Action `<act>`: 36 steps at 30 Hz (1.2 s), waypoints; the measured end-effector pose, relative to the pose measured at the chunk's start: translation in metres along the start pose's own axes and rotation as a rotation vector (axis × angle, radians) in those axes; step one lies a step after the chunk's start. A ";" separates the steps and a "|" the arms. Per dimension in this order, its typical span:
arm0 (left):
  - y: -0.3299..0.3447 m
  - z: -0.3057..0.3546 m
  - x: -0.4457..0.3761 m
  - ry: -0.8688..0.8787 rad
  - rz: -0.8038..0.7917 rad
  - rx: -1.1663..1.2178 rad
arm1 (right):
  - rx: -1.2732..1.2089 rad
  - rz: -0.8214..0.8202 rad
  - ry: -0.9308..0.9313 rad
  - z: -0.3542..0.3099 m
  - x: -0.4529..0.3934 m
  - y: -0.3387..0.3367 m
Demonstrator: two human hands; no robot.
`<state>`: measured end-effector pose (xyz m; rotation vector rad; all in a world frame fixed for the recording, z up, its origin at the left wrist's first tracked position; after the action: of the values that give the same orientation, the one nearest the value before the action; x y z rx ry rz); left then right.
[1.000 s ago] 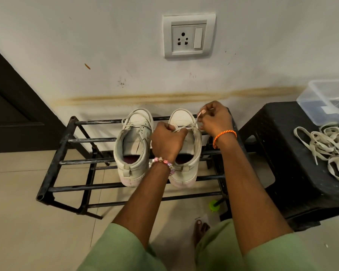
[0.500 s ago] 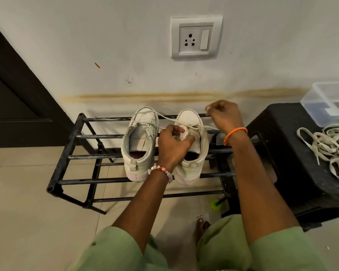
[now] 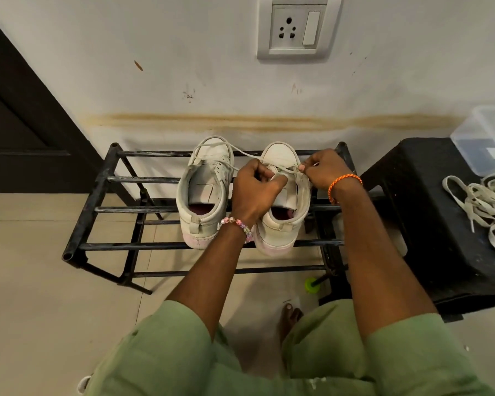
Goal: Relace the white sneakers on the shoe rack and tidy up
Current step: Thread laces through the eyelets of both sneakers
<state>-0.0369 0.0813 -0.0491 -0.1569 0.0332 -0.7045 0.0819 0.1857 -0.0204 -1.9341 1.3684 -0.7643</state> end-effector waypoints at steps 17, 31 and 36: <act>0.001 0.007 -0.006 0.176 -0.089 0.043 | -0.600 0.167 0.181 -0.002 -0.004 -0.021; 0.005 0.005 -0.010 0.161 -0.109 0.097 | -0.258 0.123 -0.095 0.000 -0.002 -0.003; 0.005 0.006 -0.010 0.169 -0.124 0.086 | -0.713 0.199 -0.200 -0.028 0.007 -0.045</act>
<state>-0.0405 0.0920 -0.0437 -0.0162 0.1561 -0.8403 0.0887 0.1856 0.0330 -2.2546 1.8243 0.0412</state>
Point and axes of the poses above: each hand's wrist, its own x-axis away from the middle knuckle, its own y-axis out of the palm, z = x × y, the point moved 6 cm from there along -x, towards the middle knuckle, and after that the axes turned 10 degrees about z, right-handed, at the moved point
